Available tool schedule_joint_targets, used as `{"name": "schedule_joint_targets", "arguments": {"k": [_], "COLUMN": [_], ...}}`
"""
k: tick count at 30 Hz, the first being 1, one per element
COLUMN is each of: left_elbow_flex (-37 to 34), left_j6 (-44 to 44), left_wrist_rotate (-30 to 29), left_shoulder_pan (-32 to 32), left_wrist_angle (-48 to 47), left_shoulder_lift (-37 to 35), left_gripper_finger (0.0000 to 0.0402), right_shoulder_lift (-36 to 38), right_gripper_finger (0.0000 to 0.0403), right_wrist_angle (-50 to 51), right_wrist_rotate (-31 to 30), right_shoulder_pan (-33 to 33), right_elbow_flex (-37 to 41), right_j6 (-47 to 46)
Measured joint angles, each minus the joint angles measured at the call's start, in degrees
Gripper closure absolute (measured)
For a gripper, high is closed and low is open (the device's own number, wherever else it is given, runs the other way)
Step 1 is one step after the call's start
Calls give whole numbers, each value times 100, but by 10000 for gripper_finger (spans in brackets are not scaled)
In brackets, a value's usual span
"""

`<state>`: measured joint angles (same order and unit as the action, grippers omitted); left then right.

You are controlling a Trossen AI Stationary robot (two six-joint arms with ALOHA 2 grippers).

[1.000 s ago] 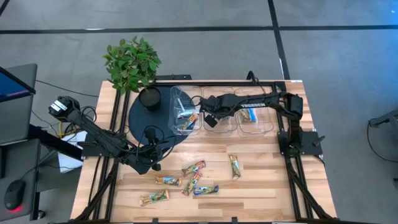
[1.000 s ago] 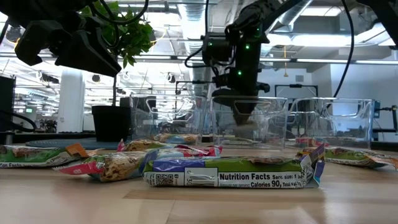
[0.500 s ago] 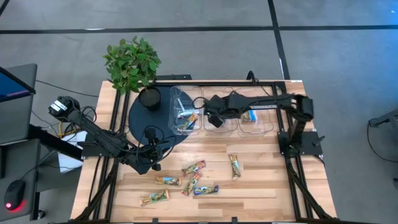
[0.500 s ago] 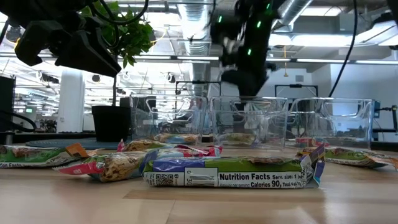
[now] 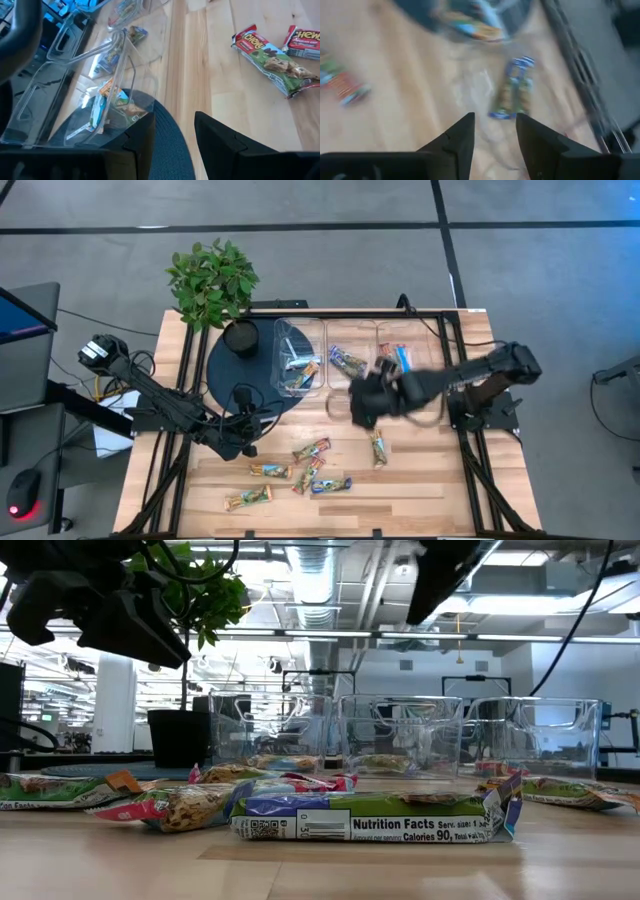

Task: Pick and place Granola Bars by type
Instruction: Put the red granola bar into the right transparent bin

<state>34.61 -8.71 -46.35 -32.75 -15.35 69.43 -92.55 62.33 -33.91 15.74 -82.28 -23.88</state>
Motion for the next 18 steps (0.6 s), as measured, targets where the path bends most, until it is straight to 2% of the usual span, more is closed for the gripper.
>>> {"name": "schedule_joint_targets", "arguments": {"k": [4, 9, 13, 18], "left_elbow_flex": [0, 0, 0, 0], "left_j6": [-13, -15, 7, 52], "left_wrist_rotate": [-2, -4, 10, 68], "left_shoulder_pan": [0, 0, 0, 0], "left_wrist_angle": [13, 43, 43, 19], "left_shoulder_lift": [0, 0, 0, 0], "left_gripper_finger": [267, 267, 267, 267], "right_shoulder_lift": [-401, -1173, -1737, -2120], "right_gripper_finger": [269, 269, 273, 279], "right_wrist_angle": [-565, -2013, -2902, -3727], "right_wrist_rotate": [-141, -116, -95, 57], "right_shoulder_pan": [823, 1439, 1550, 1403], "right_elbow_flex": [2, 2, 4, -2], "right_j6": [519, 1704, 2439, 2849]}}
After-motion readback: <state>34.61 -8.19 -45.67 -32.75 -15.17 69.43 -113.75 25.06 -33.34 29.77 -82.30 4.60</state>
